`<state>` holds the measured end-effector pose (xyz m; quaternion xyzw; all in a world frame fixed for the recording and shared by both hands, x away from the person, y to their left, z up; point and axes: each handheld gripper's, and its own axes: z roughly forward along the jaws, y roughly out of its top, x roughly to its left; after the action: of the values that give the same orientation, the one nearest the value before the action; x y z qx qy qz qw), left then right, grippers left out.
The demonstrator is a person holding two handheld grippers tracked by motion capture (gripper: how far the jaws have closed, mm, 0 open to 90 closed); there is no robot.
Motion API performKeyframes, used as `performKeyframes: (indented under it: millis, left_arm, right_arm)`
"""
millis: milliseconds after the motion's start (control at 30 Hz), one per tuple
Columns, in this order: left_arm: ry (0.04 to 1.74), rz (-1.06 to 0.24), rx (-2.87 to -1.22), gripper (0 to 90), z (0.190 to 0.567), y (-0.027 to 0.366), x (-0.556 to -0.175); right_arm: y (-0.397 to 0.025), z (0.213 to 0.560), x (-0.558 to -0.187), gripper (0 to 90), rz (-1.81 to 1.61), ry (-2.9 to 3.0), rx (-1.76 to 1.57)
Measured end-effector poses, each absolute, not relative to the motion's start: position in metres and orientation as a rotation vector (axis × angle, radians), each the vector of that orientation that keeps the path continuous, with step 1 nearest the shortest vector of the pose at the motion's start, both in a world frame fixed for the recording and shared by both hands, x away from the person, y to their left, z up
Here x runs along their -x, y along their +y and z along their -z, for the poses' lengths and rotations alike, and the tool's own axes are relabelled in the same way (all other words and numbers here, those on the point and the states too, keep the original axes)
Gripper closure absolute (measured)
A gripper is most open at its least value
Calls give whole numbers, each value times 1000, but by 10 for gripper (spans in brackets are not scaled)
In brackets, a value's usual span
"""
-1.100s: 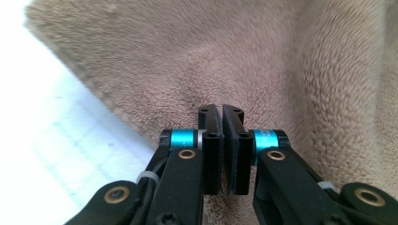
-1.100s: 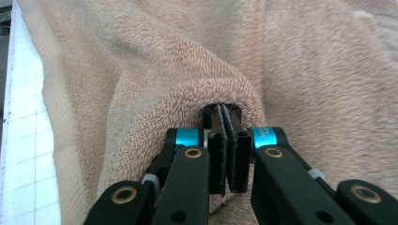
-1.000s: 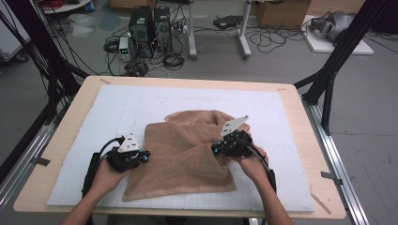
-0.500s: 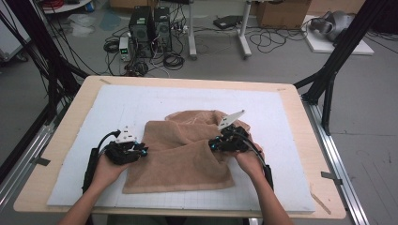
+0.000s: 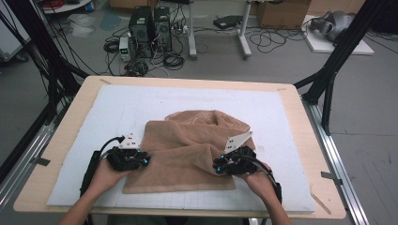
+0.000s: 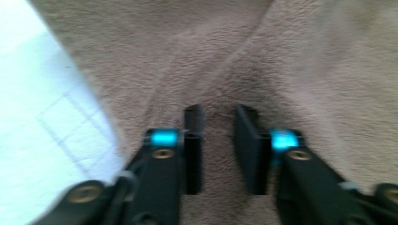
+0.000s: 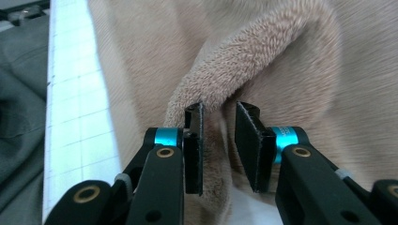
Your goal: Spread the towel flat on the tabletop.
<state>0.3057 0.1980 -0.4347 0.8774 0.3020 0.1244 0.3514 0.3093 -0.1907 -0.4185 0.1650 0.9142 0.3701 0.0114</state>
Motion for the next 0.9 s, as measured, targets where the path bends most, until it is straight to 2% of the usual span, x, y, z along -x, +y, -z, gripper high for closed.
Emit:
performKeyframes:
  millis: [67,167,333,567,600,633,700,900]
  left_arm:
    - [765,-327,-2278,851,433,196,-302]
    - [734,-328,-2271,871,428,195,-294]
    - [723,-333,-2215,875,418,201,-284]
    - [701,-259,-2167,870,414,209,-276]
    - [697,-243,-2158,851,414,209,-274]
    - [702,-247,-2161,792,415,209,-273]
    - [716,-255,-2169,694,416,209,-276]
    - [766,-298,-2217,658,429,202,-294]
  right_arm:
    - [-188,427,-307,772,-1136,2886,-511]
    - [-188,431,-302,847,-1162,2914,-481]
    - [-191,422,-294,857,-1172,2937,-434]
    - [-209,400,-262,842,-1243,2914,-378]
    - [-211,398,-258,794,-1280,2915,-357]
    - [-213,395,-255,752,-1309,2901,-354]
    - [-215,390,-256,720,-1308,2851,-377]
    - [-207,394,-290,685,-1215,2812,-502]
